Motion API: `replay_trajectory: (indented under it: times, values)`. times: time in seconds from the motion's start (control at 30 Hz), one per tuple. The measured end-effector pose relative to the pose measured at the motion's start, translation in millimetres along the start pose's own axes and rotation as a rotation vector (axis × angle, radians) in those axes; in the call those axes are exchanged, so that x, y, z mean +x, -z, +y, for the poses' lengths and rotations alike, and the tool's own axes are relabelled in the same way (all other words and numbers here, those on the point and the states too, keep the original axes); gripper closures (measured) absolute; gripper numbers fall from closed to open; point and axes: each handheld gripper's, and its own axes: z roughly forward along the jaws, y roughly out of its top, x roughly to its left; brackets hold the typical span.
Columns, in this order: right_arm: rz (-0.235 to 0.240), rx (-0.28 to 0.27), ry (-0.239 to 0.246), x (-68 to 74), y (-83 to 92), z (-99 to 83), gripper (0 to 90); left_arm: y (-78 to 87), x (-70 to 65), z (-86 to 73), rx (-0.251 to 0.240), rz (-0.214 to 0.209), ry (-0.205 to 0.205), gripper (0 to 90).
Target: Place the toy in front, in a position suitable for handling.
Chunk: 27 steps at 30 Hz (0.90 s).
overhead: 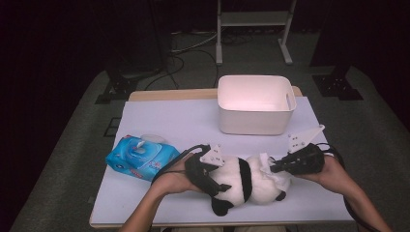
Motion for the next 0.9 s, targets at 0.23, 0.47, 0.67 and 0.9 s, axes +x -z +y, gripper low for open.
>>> replay_trajectory:
  times: [0.23, 0.47, 0.67, 0.9]
  values:
    - [-0.015, -0.006, -0.050, -5.7, 10.0, -17.1, 85.8, -0.1, -2.6, 0.5, -0.001, 0.009, -0.015, 21.2]
    - [-0.006, 0.014, -0.013, -7.0, 1.4, 0.1, 85.6, -0.8, -3.6, 1.6, 0.004, 0.014, -0.026, 21.4]
    - [0.023, 0.036, 0.032, -9.3, -16.2, 25.6, 85.6, -0.3, -6.6, 1.4, 0.003, 0.024, -0.044, 21.4]
    - [0.052, 0.038, 0.043, -13.8, -28.5, 39.6, 85.6, 0.0, -9.6, 1.2, -0.002, 0.034, -0.057, 21.7]
